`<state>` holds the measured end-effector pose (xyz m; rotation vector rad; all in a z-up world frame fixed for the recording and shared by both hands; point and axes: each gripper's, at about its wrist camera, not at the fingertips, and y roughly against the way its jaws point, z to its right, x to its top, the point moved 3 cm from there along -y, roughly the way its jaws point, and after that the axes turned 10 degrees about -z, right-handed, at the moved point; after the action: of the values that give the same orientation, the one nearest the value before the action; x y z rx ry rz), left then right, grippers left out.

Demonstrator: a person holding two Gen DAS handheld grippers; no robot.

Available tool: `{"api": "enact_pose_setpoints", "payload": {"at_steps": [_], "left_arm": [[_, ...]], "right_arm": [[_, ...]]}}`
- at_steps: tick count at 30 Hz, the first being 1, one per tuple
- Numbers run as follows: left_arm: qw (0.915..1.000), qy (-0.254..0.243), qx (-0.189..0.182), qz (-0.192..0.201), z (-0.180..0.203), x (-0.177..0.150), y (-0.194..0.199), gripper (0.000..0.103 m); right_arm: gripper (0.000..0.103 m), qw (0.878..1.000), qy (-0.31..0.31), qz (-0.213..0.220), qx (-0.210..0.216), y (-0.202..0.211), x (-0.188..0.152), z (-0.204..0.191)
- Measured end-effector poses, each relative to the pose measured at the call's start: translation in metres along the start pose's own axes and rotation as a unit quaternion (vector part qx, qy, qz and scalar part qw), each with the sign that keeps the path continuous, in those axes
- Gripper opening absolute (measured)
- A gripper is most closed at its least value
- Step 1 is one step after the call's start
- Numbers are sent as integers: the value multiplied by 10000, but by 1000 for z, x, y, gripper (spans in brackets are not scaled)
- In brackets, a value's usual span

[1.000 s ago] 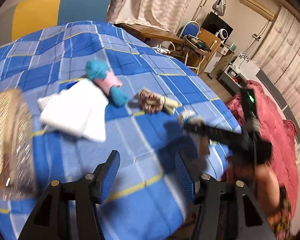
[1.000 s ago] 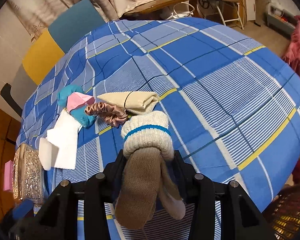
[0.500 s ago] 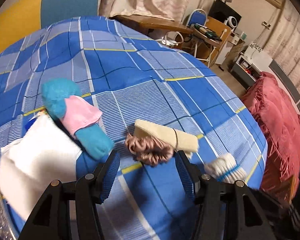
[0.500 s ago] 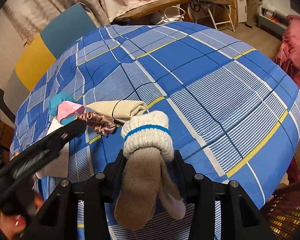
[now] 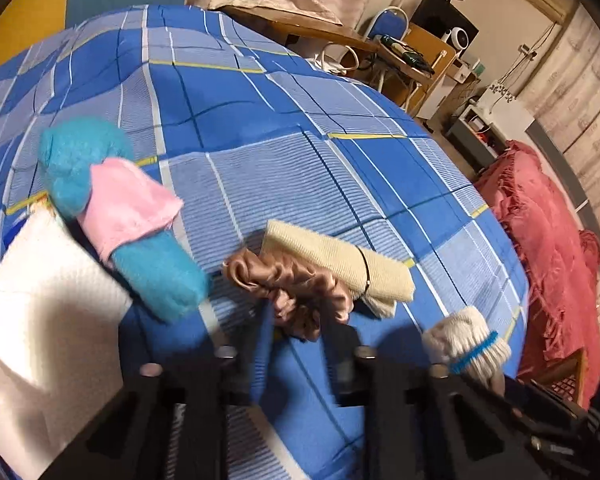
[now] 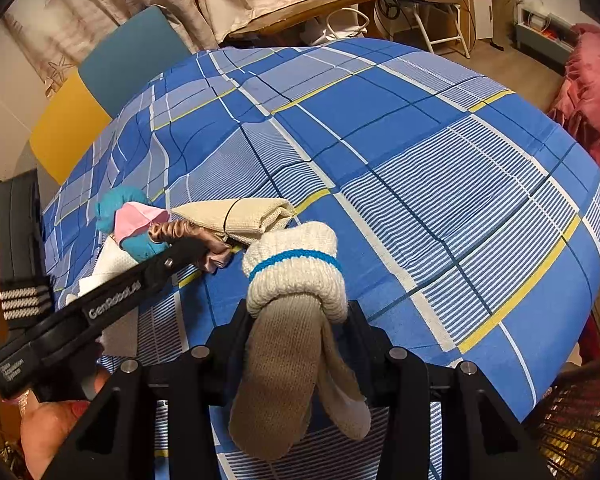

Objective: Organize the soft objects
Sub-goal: 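Grasp the brown satin scrunchie with the left tool while the right tool holds the glove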

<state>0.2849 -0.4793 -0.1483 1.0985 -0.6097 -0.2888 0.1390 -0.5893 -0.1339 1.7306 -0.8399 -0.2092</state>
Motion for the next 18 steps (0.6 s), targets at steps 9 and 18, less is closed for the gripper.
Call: {"api": "enact_pose_setpoints", "payload": {"at_steps": [9, 18], "left_arm": [[9995, -4, -140, 298, -10, -47, 31, 9], [9976, -198, 470, 458, -1, -36, 40, 46]], "right_arm": [[46, 10000, 26, -38, -58, -4, -2, 0], [46, 10000, -2, -45, 44, -1, -8, -2]]}}
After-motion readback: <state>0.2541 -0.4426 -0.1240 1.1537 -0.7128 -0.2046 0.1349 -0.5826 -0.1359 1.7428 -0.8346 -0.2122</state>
